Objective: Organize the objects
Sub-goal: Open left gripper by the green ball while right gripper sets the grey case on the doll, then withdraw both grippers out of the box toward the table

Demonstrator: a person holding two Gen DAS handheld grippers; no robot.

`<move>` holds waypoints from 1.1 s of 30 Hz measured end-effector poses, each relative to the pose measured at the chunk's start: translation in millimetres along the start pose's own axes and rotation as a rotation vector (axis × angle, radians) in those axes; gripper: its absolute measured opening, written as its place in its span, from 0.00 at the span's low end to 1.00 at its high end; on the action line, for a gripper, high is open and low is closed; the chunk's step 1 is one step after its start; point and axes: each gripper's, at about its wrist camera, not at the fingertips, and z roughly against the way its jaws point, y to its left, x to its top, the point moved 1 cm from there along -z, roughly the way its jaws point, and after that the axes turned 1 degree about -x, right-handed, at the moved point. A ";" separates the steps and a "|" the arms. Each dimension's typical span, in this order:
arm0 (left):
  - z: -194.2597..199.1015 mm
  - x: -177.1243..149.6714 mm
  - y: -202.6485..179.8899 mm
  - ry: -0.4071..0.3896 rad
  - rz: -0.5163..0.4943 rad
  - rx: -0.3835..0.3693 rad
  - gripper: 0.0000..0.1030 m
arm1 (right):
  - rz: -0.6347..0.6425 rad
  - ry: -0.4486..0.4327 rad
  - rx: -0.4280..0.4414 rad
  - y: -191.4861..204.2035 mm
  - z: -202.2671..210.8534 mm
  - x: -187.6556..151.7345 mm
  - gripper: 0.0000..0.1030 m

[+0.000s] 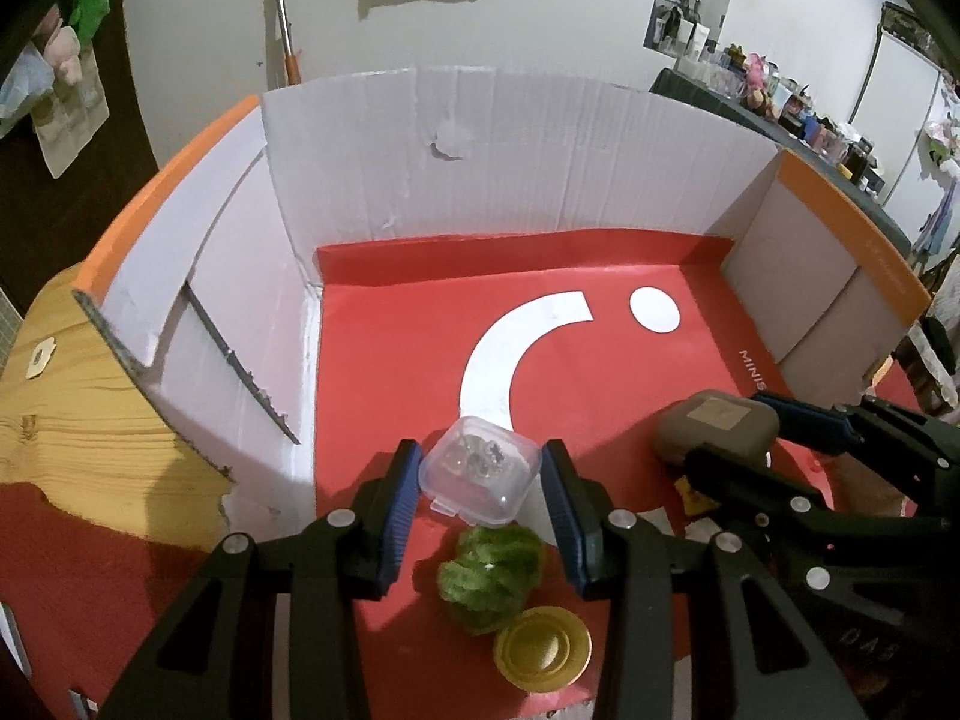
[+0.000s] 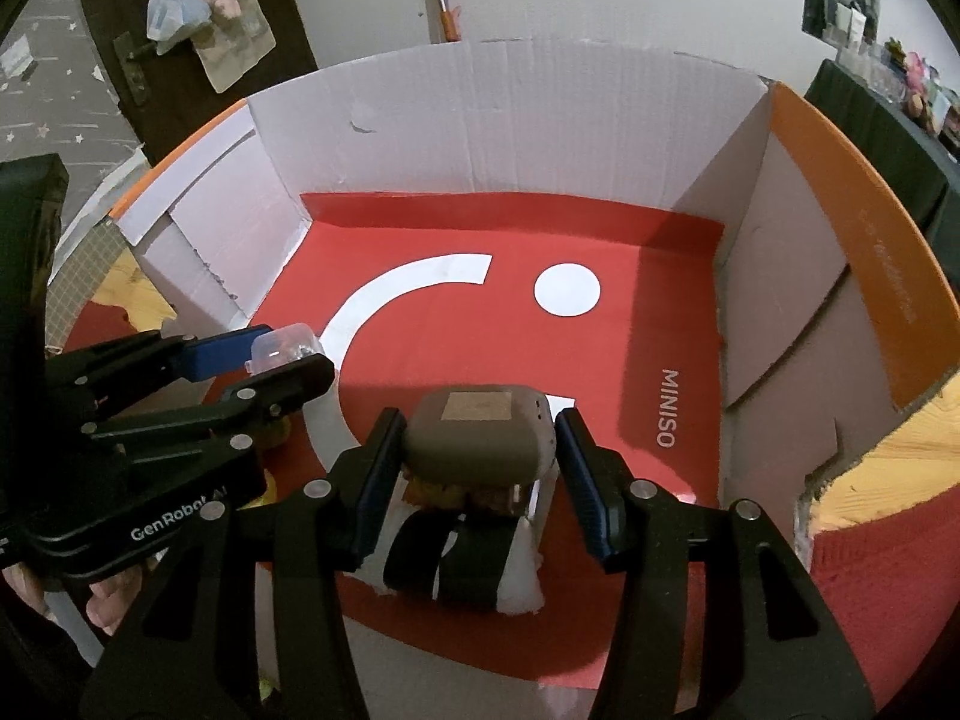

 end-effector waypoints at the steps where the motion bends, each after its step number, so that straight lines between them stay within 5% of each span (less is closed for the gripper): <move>1: 1.0 -0.9 0.9 -0.001 0.000 0.000 0.42 | -0.001 -0.001 0.000 0.0 0.4 -0.5 0.49; 8: 3.8 4.4 -5.7 -0.010 -0.006 0.004 0.42 | -0.003 -0.018 -0.003 2.2 5.9 -2.7 0.56; 33: 44.7 -9.2 -6.2 -0.100 -0.006 0.026 0.67 | 0.002 -0.094 0.017 11.4 38.1 -19.0 0.70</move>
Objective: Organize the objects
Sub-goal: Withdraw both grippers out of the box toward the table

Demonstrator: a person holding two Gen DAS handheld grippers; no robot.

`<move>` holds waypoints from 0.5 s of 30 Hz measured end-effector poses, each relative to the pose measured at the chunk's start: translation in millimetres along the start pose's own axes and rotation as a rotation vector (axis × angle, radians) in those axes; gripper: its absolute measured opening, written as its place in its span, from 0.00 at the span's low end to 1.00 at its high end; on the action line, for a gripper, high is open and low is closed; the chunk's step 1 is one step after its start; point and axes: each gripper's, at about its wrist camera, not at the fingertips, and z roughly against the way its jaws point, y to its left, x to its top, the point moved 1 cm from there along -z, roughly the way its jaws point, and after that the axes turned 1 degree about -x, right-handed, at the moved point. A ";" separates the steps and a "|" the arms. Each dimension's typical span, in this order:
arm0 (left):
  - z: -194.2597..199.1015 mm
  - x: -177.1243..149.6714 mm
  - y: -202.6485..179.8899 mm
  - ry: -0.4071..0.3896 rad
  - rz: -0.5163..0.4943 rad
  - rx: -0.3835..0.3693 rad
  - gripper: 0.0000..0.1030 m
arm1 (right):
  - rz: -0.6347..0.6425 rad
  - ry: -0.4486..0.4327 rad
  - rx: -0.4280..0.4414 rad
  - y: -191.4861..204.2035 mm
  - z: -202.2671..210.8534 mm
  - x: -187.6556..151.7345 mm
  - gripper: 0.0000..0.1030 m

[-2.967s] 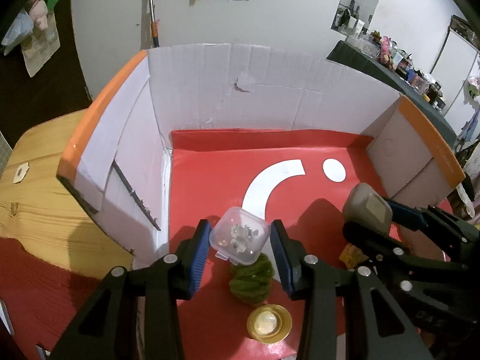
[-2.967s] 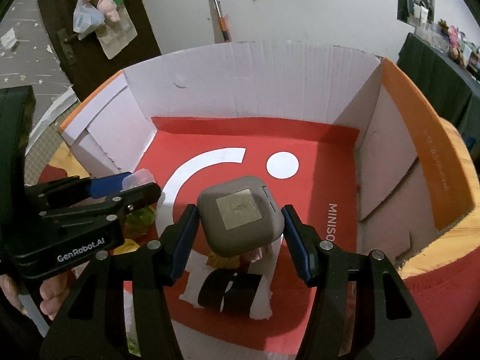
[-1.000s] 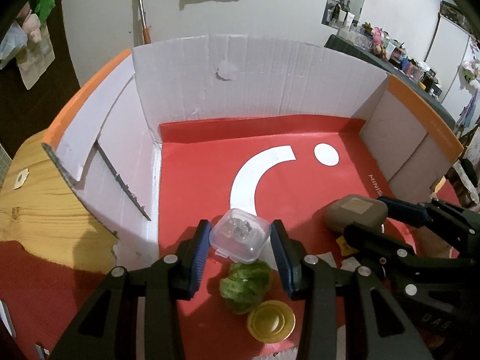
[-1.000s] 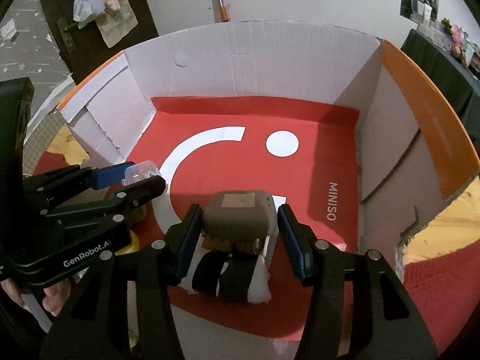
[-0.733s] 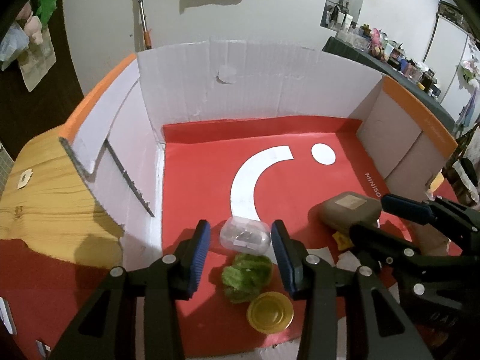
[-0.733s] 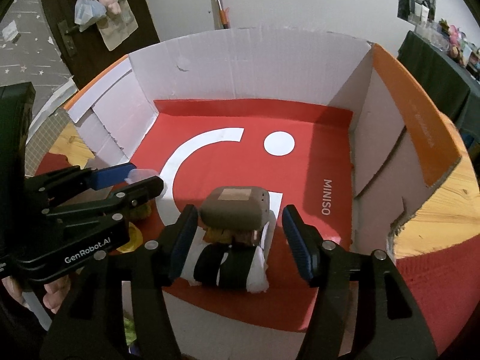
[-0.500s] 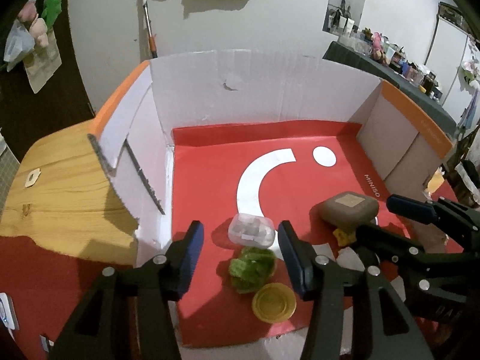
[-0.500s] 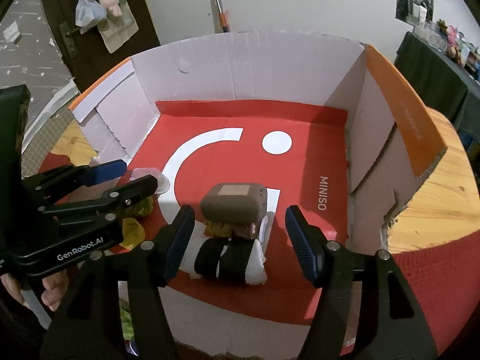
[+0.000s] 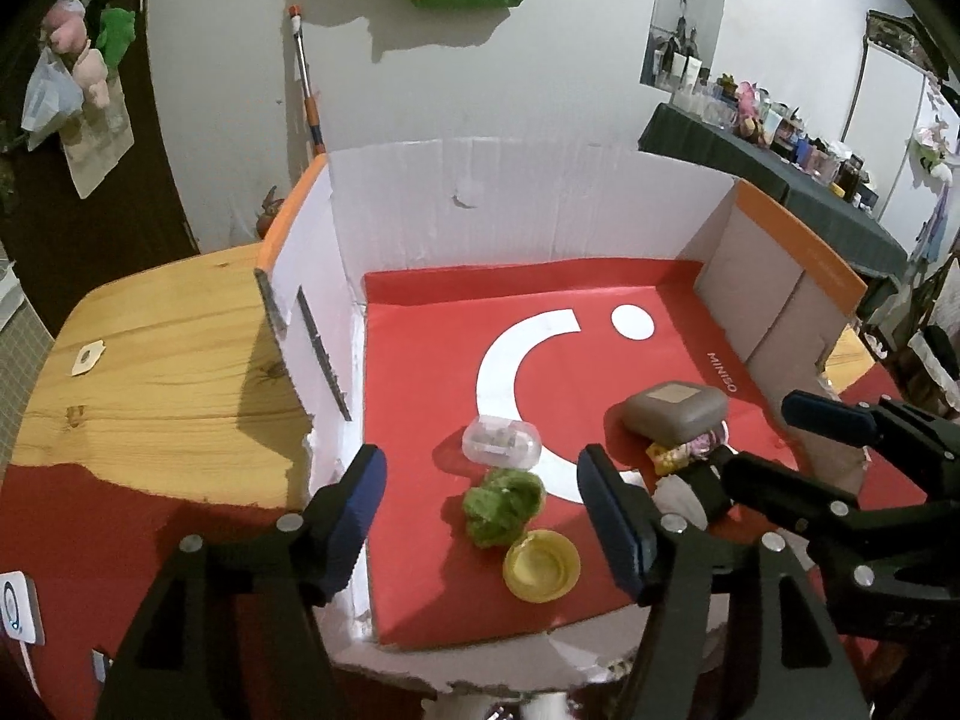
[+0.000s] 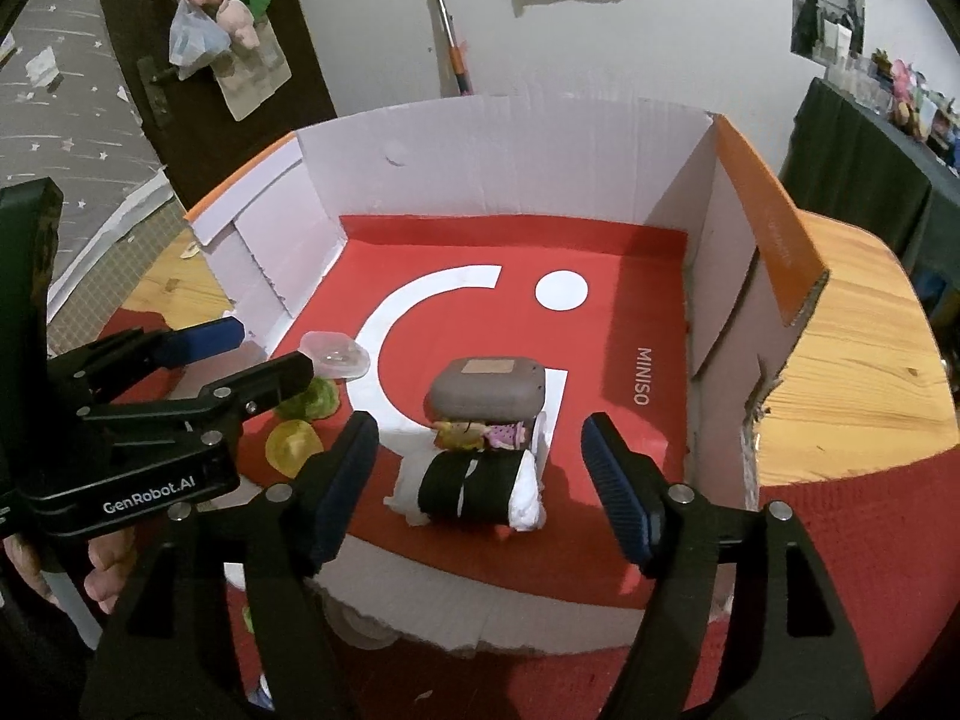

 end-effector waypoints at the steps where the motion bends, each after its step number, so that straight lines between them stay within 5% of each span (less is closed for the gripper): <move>1: 1.2 -0.8 -0.2 -0.002 0.001 -0.002 0.68 | 0.000 -0.002 0.001 0.1 1.1 -0.5 0.71; 15: 26.4 -14.2 -0.7 -0.048 0.005 -0.013 0.87 | 0.012 -0.042 0.037 12.7 25.8 -15.5 0.84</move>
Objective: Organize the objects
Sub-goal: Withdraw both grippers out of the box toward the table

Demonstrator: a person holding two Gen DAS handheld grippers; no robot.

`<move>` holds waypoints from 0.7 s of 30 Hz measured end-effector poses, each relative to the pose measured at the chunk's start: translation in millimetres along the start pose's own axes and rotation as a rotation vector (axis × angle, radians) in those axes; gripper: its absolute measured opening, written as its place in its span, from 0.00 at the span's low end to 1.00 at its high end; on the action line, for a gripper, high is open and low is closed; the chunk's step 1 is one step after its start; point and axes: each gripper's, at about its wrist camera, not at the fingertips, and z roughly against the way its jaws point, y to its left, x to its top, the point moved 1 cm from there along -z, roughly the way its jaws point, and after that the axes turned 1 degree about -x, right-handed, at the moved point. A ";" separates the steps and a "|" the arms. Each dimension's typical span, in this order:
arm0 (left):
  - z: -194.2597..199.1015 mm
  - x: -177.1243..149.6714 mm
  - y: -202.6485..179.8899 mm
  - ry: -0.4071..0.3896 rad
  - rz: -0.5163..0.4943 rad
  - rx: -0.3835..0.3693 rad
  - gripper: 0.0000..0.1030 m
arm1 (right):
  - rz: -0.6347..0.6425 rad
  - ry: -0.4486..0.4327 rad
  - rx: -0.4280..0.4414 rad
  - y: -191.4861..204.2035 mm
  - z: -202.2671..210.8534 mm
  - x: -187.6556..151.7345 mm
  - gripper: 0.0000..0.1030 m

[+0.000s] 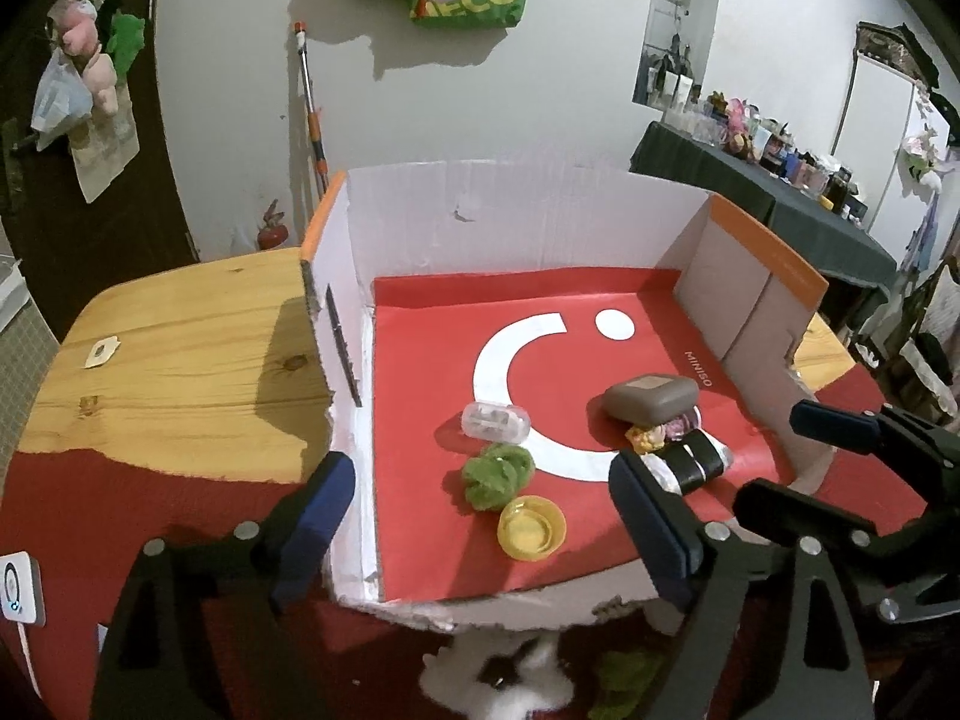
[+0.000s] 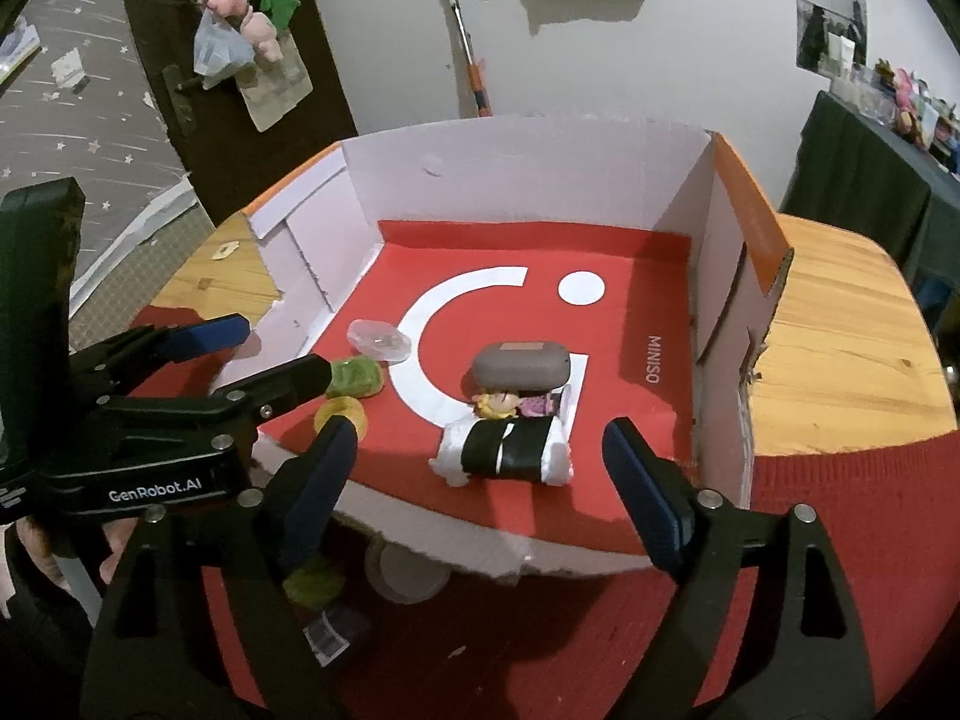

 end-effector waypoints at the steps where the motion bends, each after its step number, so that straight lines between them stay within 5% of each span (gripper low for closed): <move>1: 1.1 -0.9 0.3 0.000 0.001 -0.001 0.88 | 0.001 -0.002 0.003 1.1 1.7 -1.1 0.85; 21: 35.1 -28.0 0.2 -0.036 -0.002 -0.035 0.99 | -0.003 -0.053 0.040 13.0 37.4 -27.5 0.93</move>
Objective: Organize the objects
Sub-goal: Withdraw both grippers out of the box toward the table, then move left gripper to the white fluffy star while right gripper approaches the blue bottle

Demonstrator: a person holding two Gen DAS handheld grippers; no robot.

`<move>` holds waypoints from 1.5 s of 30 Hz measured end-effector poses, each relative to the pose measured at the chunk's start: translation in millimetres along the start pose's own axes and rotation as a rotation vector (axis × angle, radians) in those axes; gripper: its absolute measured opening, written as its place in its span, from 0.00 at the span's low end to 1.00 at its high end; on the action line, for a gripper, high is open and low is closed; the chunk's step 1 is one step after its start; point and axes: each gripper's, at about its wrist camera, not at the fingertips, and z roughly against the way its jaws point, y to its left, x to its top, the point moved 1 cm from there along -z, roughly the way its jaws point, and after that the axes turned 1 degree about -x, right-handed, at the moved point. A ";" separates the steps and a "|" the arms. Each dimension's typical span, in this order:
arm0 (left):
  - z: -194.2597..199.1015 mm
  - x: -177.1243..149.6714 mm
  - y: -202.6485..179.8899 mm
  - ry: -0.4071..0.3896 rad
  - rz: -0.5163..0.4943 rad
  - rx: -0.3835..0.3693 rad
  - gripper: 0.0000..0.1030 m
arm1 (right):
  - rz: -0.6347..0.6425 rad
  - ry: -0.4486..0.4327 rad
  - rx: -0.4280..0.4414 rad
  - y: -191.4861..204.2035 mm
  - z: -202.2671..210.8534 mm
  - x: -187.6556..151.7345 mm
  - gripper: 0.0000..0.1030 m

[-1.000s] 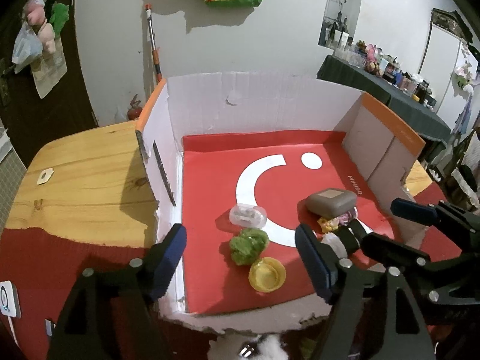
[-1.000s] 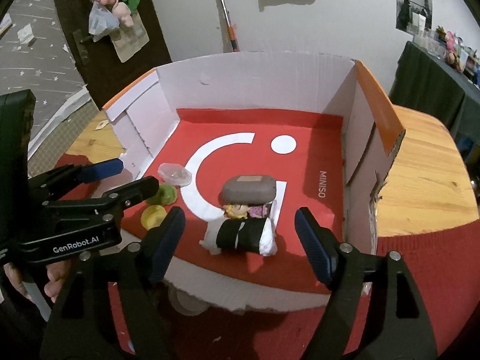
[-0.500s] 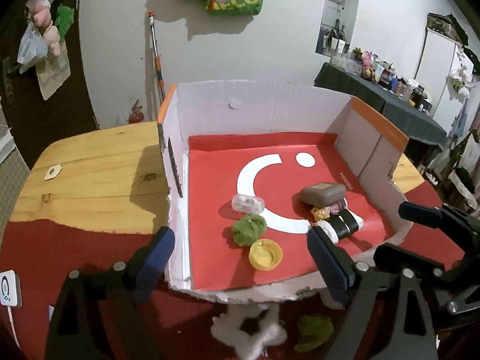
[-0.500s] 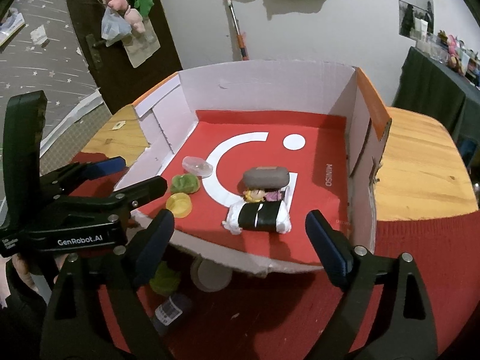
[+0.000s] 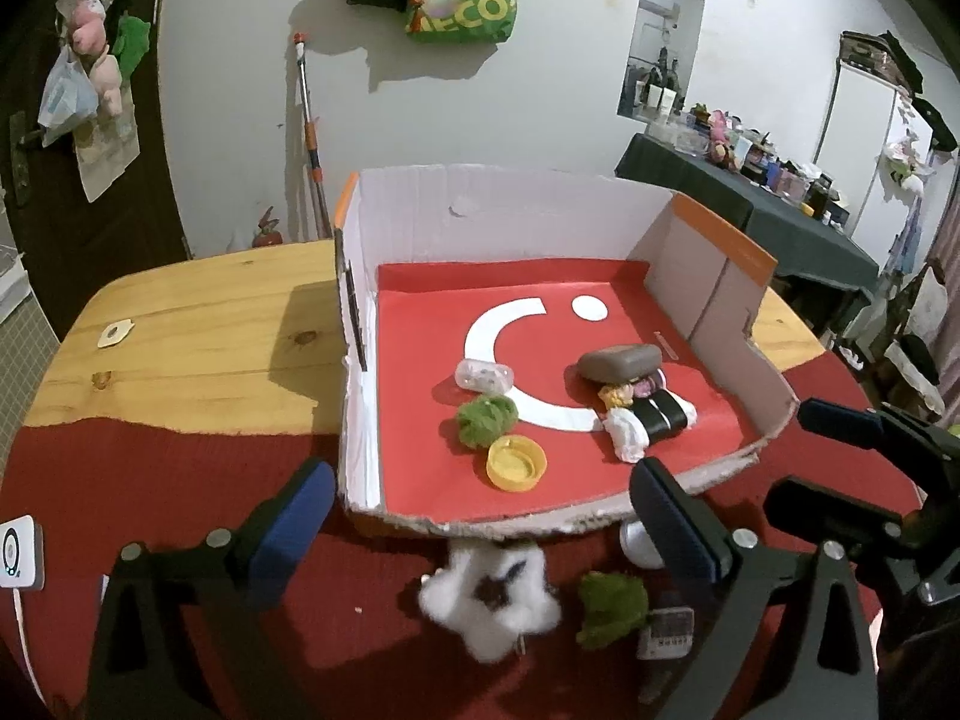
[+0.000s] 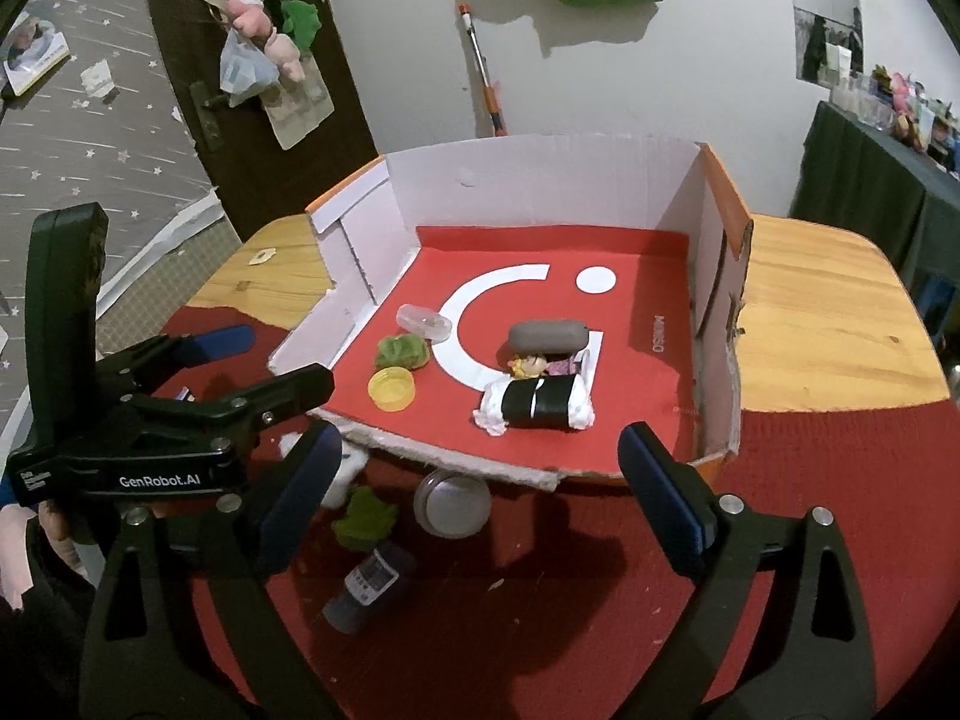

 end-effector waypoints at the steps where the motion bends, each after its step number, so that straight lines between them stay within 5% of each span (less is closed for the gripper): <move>1: 1.8 -1.6 0.0 -0.003 -0.001 -0.001 1.00 | 0.000 0.001 0.001 0.3 0.5 -2.0 0.93; 31: 9.7 -51.1 6.6 0.054 0.038 -0.020 1.00 | 0.019 0.040 0.010 14.5 8.0 -50.8 0.95; 45: -4.5 -66.7 8.1 0.096 0.027 -0.016 1.00 | 0.211 0.107 -0.044 44.6 -17.1 -83.0 0.95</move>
